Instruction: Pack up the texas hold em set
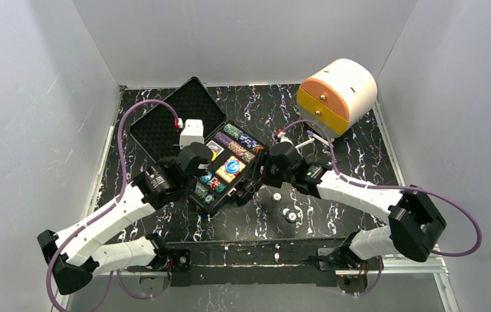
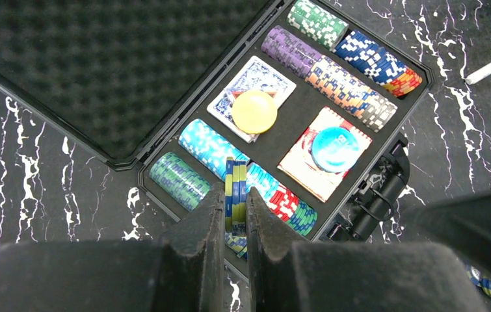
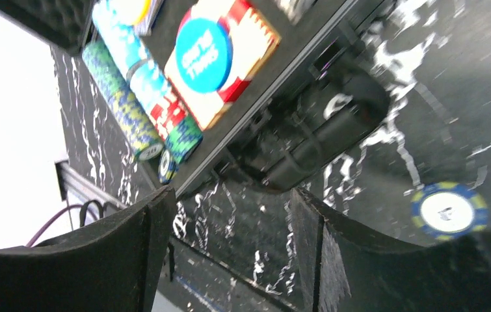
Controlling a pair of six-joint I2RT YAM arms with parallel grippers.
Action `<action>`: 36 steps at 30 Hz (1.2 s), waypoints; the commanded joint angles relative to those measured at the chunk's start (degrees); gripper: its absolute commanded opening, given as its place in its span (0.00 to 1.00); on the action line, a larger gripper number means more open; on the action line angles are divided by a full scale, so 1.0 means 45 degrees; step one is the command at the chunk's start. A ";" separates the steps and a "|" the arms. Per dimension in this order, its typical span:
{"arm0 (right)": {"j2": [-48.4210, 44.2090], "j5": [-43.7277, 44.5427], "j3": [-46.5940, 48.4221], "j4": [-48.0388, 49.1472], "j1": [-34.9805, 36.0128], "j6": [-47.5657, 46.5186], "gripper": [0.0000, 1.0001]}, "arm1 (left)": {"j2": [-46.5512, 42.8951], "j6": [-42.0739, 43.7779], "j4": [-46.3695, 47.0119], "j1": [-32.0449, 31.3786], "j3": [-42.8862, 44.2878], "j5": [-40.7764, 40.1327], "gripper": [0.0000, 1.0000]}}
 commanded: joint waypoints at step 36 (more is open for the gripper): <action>0.6931 0.2333 0.6321 -0.2792 0.4215 0.4562 0.38 | -0.2141 0.0649 0.0785 0.0040 -0.0503 -0.0127 0.00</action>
